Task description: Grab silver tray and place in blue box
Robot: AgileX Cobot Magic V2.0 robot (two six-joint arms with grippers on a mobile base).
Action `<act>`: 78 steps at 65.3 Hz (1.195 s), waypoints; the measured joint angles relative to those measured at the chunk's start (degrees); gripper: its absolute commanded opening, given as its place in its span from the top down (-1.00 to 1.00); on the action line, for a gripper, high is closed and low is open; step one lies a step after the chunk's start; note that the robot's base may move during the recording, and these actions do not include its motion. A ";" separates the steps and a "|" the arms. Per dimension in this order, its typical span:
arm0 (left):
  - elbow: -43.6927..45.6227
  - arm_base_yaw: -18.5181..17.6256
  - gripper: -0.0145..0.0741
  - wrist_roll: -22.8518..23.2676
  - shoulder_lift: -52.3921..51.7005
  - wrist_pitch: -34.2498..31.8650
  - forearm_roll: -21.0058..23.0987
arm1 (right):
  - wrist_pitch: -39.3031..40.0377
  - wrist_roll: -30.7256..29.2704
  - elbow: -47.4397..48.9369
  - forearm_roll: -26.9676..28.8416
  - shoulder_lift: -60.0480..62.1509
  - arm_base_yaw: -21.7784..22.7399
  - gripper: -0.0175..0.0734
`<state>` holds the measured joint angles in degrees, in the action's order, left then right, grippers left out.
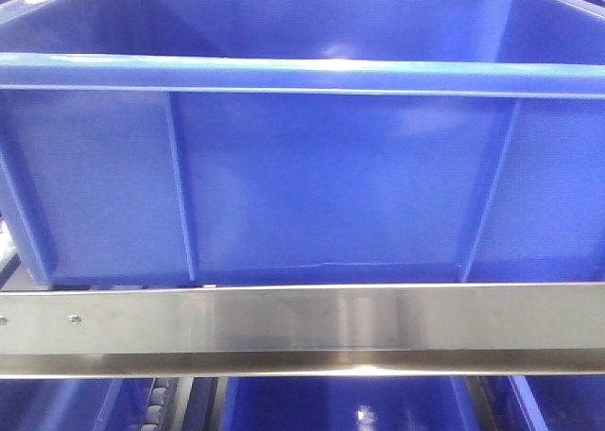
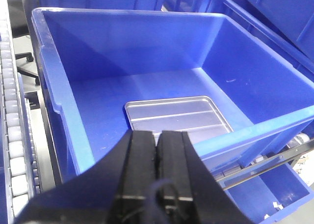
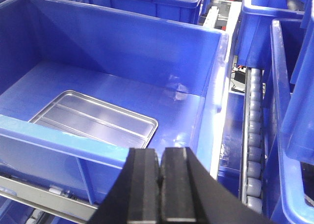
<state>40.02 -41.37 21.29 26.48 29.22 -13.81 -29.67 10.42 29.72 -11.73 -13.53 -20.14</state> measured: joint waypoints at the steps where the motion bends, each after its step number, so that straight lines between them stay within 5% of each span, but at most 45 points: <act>1: 0.00 0.00 0.91 0.00 0.00 0.00 0.00 | 0.00 0.00 0.00 0.00 0.00 0.00 0.49; 21: -0.11 0.00 0.91 0.00 0.00 0.12 1.49 | 0.00 -0.16 0.00 0.00 0.00 0.00 0.49; 27: -0.62 1.33 0.91 -3.57 -0.65 0.46 4.43 | 0.00 -0.16 0.00 0.00 0.00 0.00 0.49; 35: -2.83 8.23 0.91 -16.51 -3.62 -0.62 13.81 | 0.00 -0.16 0.00 0.00 0.00 0.00 0.49; 41: -6.57 14.49 0.91 -21.92 -7.33 -4.23 17.37 | 0.00 -0.16 0.00 0.00 0.00 0.00 0.49; 59: -23.79 28.14 0.91 -23.99 -22.10 -11.41 18.41 | 0.00 -0.16 0.00 0.00 0.00 0.00 0.49; 78: -39.25 37.06 0.91 -24.12 -27.06 -21.93 20.04 | 0.00 -0.16 0.00 0.00 0.00 0.00 0.49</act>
<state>0.77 -4.31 -2.82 -0.58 7.29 6.24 -29.67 10.26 29.72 -11.73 -13.53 -20.14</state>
